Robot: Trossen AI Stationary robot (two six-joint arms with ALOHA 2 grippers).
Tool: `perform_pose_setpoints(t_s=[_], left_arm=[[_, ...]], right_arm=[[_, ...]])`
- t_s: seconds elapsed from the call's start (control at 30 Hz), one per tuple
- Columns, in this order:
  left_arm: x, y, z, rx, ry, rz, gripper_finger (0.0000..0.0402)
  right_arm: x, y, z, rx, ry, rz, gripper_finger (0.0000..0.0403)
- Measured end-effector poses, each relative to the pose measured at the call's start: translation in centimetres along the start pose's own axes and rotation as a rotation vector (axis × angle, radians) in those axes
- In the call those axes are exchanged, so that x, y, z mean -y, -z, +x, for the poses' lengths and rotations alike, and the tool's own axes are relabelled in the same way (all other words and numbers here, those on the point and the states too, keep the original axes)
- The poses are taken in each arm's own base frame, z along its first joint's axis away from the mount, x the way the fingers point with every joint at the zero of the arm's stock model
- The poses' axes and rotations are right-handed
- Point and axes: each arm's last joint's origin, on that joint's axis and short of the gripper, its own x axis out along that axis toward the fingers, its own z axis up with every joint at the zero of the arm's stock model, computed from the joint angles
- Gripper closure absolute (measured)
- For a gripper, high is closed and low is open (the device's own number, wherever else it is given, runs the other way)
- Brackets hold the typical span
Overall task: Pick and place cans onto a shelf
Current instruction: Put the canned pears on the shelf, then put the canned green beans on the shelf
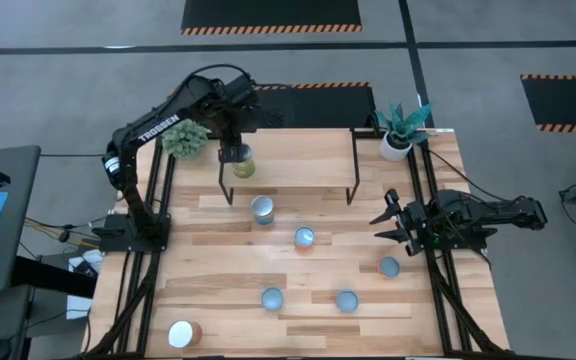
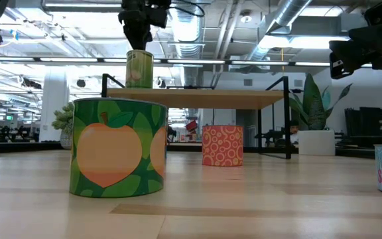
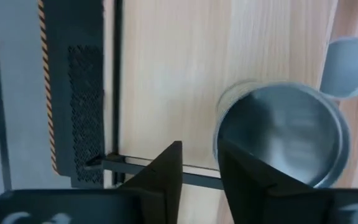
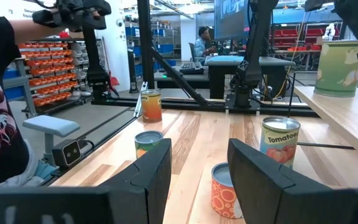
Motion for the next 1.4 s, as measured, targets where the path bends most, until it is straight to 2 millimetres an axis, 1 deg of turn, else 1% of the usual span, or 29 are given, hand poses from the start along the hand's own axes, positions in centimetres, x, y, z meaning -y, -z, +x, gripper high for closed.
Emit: perform_pose_setpoints(t_s=[0.1, 0.2, 0.27, 0.33, 0.43, 0.6, 0.73, 0.83, 0.9, 1.0, 1.17, 1.3, 1.4], left_arm=[[-0.1, -0.1, -1.6, 0.041, -0.024, -0.003, 0.0298], [-0.1, 0.1, -3.5, 0.092, -0.042, -0.049, 0.0296], [0.1, 0.0, -4.6, 0.151, -0.017, -0.116, 0.0296], [0.6, 0.2, -5.6, 0.205, 0.043, -0.172, 0.0297], [2.3, 0.5, -7.0, 0.275, 0.155, -0.199, 0.0297], [5.9, 1.6, -9.1, 0.331, 0.3, -0.191, 0.0297], [9.4, 3.4, -10.8, 0.335, 0.371, -0.202, 0.0297], [12.0, 5.2, -11.4, 0.307, 0.427, -0.209, 0.0297], [13.6, 6.4, -11.4, 0.272, 0.441, -0.232, 0.0297], [15.9, 8.2, -10.8, 0.189, 0.442, -0.312, 0.0297], [19.7, 10.2, -8.2, 0.01, 0.482, -0.433, 0.0297], [22.9, 11.1, -5.7, -0.119, 0.513, -0.458, 0.0297], [25.3, 11.8, -4.0, -0.205, 0.56, -0.427, 0.0297]], right_arm=[[0.0, 0.0, 0.0, 0.0, 0.0, 0.0, 0.0221], [0.0, 0.0, 0.0, 0.0, 0.0, 0.0, 0.0221], [0.0, 0.0, 0.0, -0.001, 0.0, 0.0, 0.0221], [0.0, 0.0, 0.0, -0.001, 0.0, 0.0, 0.0221], [0.0, 0.0, 0.0, 0.0, 0.0, 0.0, 0.0221], [0.0, 0.0, 0.0, -0.001, 0.0, 0.0, 0.0221], [0.0, 0.0, 0.0, -0.001, 0.0, 0.002, 0.0221], [0.0, 0.0, 0.0, -0.001, 0.0, 0.003, 0.0221], [0.0, 0.0, 0.0, -0.001, 0.0, 0.003, 0.0221], [0.0, 0.0, 0.0, 0.0, 0.0, 0.003, 0.0221], [0.0, 0.0, 0.0, -0.001, 0.0, 0.003, 0.0221], [0.0, 0.0, 0.0, -0.001, 0.0, 0.003, 0.0221], [0.0, 0.0, 0.0, 0.0, 0.0, 0.003, 0.0221]])
